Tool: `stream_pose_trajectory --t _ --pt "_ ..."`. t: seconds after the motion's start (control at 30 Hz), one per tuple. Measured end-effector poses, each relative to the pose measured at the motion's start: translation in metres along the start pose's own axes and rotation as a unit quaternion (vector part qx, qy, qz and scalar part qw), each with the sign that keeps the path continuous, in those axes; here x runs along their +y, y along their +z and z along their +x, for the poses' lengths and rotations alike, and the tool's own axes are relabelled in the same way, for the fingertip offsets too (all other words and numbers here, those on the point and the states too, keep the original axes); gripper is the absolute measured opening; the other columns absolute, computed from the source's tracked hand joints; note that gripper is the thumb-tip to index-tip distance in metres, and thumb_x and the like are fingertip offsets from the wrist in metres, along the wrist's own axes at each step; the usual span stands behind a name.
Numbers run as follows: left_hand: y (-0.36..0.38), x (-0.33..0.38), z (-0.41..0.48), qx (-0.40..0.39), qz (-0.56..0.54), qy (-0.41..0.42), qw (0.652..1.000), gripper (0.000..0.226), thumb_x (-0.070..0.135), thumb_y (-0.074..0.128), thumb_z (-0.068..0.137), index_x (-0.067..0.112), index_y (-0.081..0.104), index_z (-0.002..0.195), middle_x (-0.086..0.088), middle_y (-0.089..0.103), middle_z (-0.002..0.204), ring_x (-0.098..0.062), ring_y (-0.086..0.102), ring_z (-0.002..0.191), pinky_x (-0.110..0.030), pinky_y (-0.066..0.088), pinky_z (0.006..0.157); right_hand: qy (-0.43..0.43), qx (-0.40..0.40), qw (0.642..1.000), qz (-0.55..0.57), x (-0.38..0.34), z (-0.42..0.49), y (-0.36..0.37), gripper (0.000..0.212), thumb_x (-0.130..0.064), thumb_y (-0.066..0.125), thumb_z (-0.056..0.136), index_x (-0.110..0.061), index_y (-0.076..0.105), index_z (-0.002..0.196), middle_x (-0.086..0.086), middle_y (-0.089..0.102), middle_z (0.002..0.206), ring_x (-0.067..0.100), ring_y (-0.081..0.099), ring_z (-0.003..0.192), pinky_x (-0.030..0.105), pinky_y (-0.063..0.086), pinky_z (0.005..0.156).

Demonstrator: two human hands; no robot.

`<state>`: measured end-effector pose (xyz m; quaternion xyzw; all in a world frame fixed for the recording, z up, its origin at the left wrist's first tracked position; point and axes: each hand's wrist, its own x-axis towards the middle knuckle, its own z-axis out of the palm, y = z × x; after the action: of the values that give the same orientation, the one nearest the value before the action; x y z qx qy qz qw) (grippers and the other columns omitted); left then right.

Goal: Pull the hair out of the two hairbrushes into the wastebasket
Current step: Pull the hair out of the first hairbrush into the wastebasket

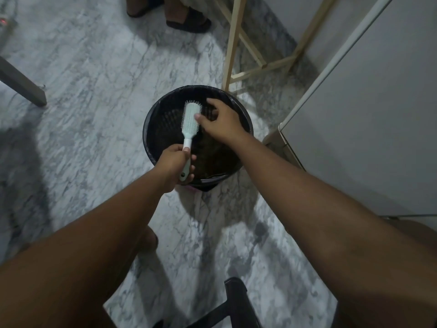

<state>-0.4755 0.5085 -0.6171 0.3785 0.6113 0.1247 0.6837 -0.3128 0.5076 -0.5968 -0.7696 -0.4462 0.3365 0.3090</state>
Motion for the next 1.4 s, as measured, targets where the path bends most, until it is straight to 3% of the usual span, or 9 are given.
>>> stream_pose_trajectory --t 0.1,0.4,0.67,0.73,0.83,0.9,1.07,1.23,1.4 --pt "0.005 -0.001 -0.003 -0.034 0.006 0.007 0.999 0.016 0.025 0.045 0.104 0.019 0.058 0.111 -0.002 0.061 0.093 -0.015 0.054 0.068 -0.029 0.05 0.052 -0.009 -0.009 1.0 0.01 0.001 -0.001 0.015 0.072 -0.042 0.083 0.077 -0.016 0.057 0.139 0.011 0.061 0.138 0.021 0.058 0.126 0.032 0.047 0.107" --pt "0.004 -0.003 -0.005 -0.066 -0.002 0.019 0.998 0.022 0.023 0.047 0.104 0.016 0.056 0.124 -0.005 0.059 0.093 -0.014 0.052 0.064 -0.026 0.046 0.05 0.001 0.061 0.997 -0.055 0.003 0.012 0.012 0.017 -0.027 0.08 0.082 -0.011 0.08 0.085 0.005 0.076 0.084 0.013 0.07 0.076 0.024 0.056 0.073" --pt "-0.017 -0.011 0.0 -0.061 -0.069 -0.001 0.996 0.014 0.019 0.043 0.105 0.015 0.054 0.112 -0.006 0.055 0.095 -0.014 0.049 0.061 -0.026 0.04 0.047 -0.023 0.226 0.966 0.121 -0.004 0.024 -0.023 0.017 -0.018 0.065 0.095 -0.007 0.07 0.083 0.007 0.072 0.074 0.018 0.069 0.063 0.027 0.059 0.062" --pt "-0.02 -0.011 -0.001 -0.067 -0.068 0.006 0.995 0.016 0.018 0.042 0.105 0.015 0.054 0.115 -0.005 0.055 0.092 -0.014 0.048 0.059 -0.025 0.039 0.047 0.01 0.197 0.974 0.113 0.001 0.025 -0.026 0.007 -0.014 0.063 0.093 -0.008 0.066 0.093 0.005 0.067 0.086 0.014 0.063 0.07 0.023 0.052 0.065" --pt "-0.018 -0.009 -0.005 -0.097 -0.068 0.014 0.993 0.019 0.018 0.043 0.105 0.014 0.054 0.119 -0.004 0.054 0.092 -0.013 0.047 0.058 -0.024 0.038 0.047 0.004 0.01 0.998 -0.063 0.012 0.018 -0.014 0.09 -0.019 0.085 0.073 -0.014 0.035 0.148 0.015 0.05 0.138 0.024 0.052 0.122 0.036 0.044 0.1" --pt "-0.014 -0.009 -0.007 -0.123 -0.071 0.012 0.99 0.018 0.018 0.044 0.105 0.014 0.054 0.119 -0.005 0.054 0.092 -0.013 0.048 0.058 -0.024 0.038 0.047 -0.035 -0.019 0.993 -0.111 0.016 0.014 -0.004 0.111 -0.018 0.088 0.07 -0.015 0.02 0.157 0.017 0.044 0.149 0.029 0.043 0.136 0.033 0.037 0.11" --pt "-0.013 -0.01 -0.01 -0.154 -0.054 0.005 0.987 0.018 0.018 0.044 0.105 0.017 0.056 0.118 -0.004 0.056 0.092 -0.013 0.048 0.059 -0.024 0.038 0.046 -0.08 0.084 0.992 -0.053 0.025 0.021 -0.004 0.044 -0.002 0.067 0.089 -0.011 0.063 0.132 0.01 0.071 0.123 0.019 0.066 0.115 0.005 0.038 0.091" --pt "-0.017 -0.014 -0.009 -0.179 -0.051 -0.003 0.982 0.019 0.02 0.045 0.105 0.018 0.057 0.119 -0.003 0.057 0.092 -0.012 0.049 0.059 -0.025 0.038 0.047 -0.001 0.155 0.988 0.011 0.038 0.035 -0.021 0.022 -0.005 0.068 0.09 -0.007 0.076 0.111 0.011 0.077 0.105 0.017 0.073 0.088 0.01 0.054 0.079" --pt "-0.015 -0.018 -0.008 -0.147 -0.047 0.003 0.988 0.019 0.02 0.046 0.104 0.018 0.056 0.12 -0.004 0.058 0.091 -0.014 0.049 0.059 -0.025 0.039 0.049 0.026 0.109 0.99 0.088 0.019 0.03 -0.02 0.033 -0.027 0.065 0.093 -0.012 0.07 0.122 0.005 0.076 0.103 0.019 0.072 0.097 0.04 0.057 0.093"
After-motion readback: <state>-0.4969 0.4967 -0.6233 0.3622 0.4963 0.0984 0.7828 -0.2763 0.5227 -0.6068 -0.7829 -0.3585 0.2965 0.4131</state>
